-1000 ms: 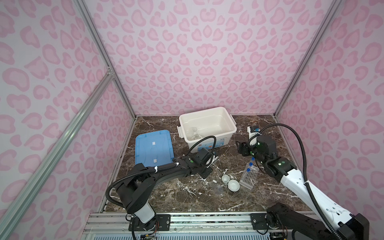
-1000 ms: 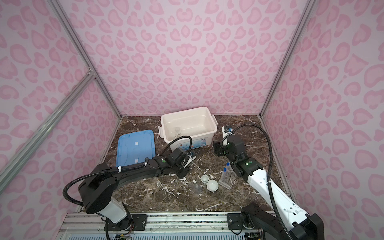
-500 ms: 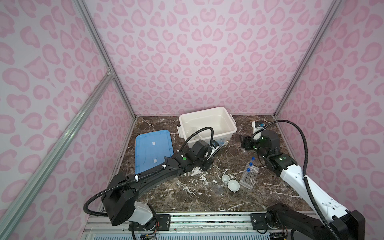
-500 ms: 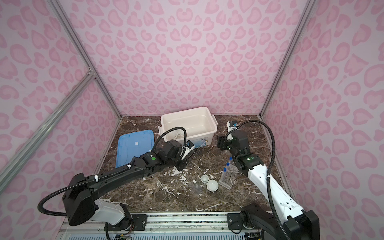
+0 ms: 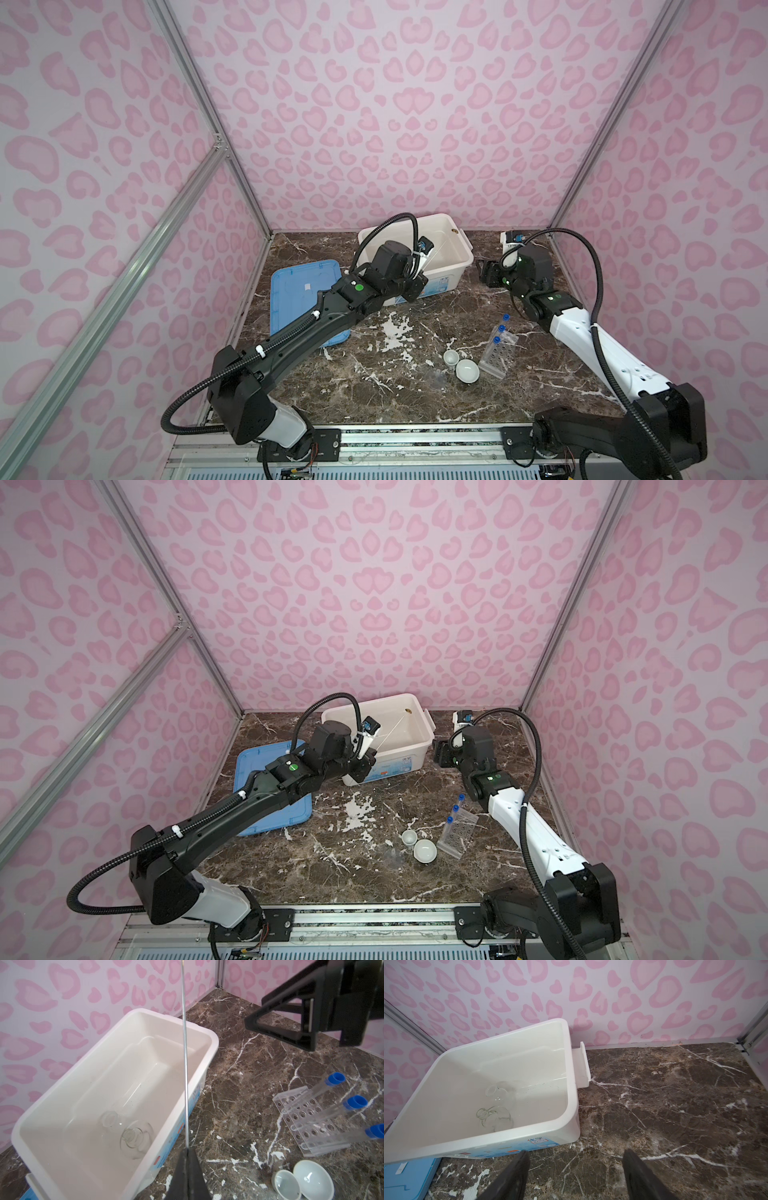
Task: Organize the chemistry lab equipment
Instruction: 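Lift the rod with the left gripper over the bin while right gripper nears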
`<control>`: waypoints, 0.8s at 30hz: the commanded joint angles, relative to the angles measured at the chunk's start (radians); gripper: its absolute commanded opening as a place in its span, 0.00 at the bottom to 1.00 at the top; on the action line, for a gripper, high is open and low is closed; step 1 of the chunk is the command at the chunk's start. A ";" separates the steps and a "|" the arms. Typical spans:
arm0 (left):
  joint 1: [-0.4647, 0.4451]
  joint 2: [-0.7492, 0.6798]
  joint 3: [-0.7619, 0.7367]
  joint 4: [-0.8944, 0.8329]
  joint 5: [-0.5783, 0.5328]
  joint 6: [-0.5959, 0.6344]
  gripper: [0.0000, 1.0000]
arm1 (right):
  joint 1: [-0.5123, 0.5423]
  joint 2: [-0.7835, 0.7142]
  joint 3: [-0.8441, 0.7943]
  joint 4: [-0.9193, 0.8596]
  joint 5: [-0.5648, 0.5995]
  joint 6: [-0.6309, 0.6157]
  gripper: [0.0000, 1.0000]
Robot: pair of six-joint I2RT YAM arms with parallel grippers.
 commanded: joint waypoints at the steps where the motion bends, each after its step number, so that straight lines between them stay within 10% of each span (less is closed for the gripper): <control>1: 0.040 0.056 0.090 -0.057 0.067 0.021 0.04 | -0.009 0.043 0.026 0.039 -0.059 -0.001 0.71; 24: 0.165 0.554 0.627 -0.238 0.177 -0.041 0.04 | -0.036 0.288 0.192 -0.043 -0.246 -0.004 0.57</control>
